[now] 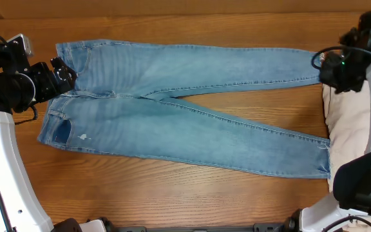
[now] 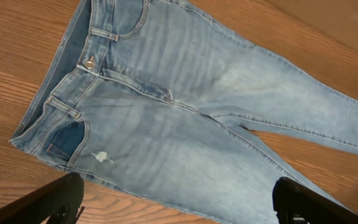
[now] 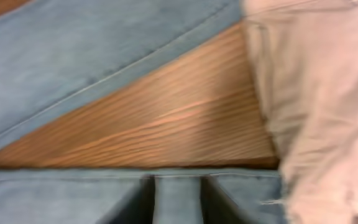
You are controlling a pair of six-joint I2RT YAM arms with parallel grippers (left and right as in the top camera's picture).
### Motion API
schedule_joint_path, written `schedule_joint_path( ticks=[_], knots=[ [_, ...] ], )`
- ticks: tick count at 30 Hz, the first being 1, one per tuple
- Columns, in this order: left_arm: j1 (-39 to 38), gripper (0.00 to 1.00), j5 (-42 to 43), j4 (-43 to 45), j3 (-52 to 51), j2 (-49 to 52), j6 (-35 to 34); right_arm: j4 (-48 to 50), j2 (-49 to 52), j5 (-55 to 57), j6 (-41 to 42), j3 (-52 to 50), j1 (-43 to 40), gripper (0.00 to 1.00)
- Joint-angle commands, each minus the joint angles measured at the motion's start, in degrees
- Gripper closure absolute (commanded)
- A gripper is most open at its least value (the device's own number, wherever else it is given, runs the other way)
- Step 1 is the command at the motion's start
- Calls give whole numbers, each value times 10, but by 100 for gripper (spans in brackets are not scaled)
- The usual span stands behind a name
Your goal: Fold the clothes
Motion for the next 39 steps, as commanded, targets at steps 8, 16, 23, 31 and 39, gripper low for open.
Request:
schedule_joint_path(
  ticks=[8, 16, 23, 31, 39],
  knots=[
    [0, 0, 7, 1, 6, 2, 0, 102, 53, 25, -82, -152, -48, 96],
    [0, 0, 7, 1, 6, 2, 0, 134, 150, 51, -85, -179, -95, 96],
    [0, 0, 7, 1, 6, 2, 0, 193, 161, 119, -85, -178, -190, 96],
    [0, 0, 7, 1, 6, 2, 0, 59, 160, -103, -83, -8, -204, 96],
    [0, 0, 7, 1, 6, 2, 0, -122, 160, -136, -79, 13, -92, 96]
  ],
)
